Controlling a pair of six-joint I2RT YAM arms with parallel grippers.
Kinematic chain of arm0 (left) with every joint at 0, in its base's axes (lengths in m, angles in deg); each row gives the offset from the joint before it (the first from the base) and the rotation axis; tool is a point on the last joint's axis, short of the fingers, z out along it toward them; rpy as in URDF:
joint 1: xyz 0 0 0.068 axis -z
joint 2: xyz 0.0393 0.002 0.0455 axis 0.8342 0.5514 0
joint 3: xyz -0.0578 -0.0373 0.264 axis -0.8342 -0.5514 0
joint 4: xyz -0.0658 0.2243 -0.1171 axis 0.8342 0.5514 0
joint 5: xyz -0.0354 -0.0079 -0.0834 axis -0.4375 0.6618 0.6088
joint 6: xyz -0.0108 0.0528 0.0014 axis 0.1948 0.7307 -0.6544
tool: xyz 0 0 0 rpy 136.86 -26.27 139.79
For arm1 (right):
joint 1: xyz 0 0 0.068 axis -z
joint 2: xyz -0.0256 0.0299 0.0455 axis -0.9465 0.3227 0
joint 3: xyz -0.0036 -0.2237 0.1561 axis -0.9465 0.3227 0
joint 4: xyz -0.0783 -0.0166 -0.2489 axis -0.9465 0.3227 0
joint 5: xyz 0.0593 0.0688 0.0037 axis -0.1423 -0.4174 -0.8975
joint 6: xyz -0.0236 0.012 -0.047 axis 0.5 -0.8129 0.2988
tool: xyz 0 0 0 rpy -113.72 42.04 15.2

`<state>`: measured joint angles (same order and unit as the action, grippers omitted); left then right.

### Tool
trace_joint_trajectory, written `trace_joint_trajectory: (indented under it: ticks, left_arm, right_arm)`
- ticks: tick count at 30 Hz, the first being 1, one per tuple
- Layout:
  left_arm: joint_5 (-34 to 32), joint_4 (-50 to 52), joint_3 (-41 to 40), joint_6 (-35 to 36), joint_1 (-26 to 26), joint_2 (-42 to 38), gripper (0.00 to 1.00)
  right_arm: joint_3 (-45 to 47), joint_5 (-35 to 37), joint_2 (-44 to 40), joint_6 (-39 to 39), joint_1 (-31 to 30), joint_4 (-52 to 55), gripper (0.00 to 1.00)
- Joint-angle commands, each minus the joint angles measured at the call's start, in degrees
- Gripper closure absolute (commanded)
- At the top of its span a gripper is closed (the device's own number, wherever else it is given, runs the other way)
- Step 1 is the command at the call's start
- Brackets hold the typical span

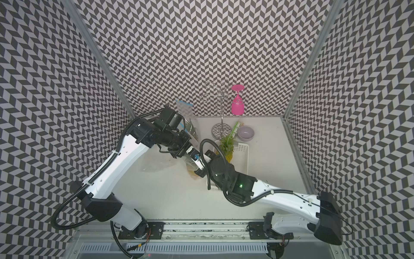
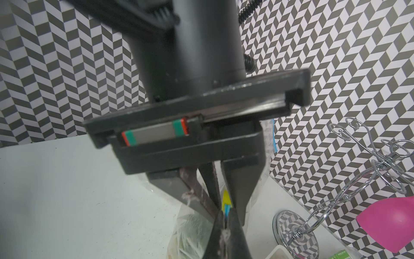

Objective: Open the zip-top bag and take out the pineapple
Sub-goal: Unzip the zipper on the zipper food storage bag.

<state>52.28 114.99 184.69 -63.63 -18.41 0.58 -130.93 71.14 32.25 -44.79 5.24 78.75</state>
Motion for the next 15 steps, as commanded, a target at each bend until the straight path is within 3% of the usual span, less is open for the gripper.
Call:
trace_joint_trajectory:
  ticks: [1, 10, 15]
  left_arm:
    - [-0.8, 1.4, -0.9, 0.8, 0.0, -1.0, 0.81]
    - [-3.2, 1.4, -1.1, 2.7, -0.8, -0.5, 0.99]
    - [-3.5, 1.4, -1.9, 3.2, -0.8, -0.1, 0.97]
  right_arm:
    - [0.9, 0.5, -2.5, 0.0, -1.0, -4.0, 1.00]
    - [2.6, 1.1, -3.7, -0.7, -3.3, -3.5, 1.00]
    - [1.8, -0.1, -3.4, -1.3, -3.8, -2.6, 1.00]
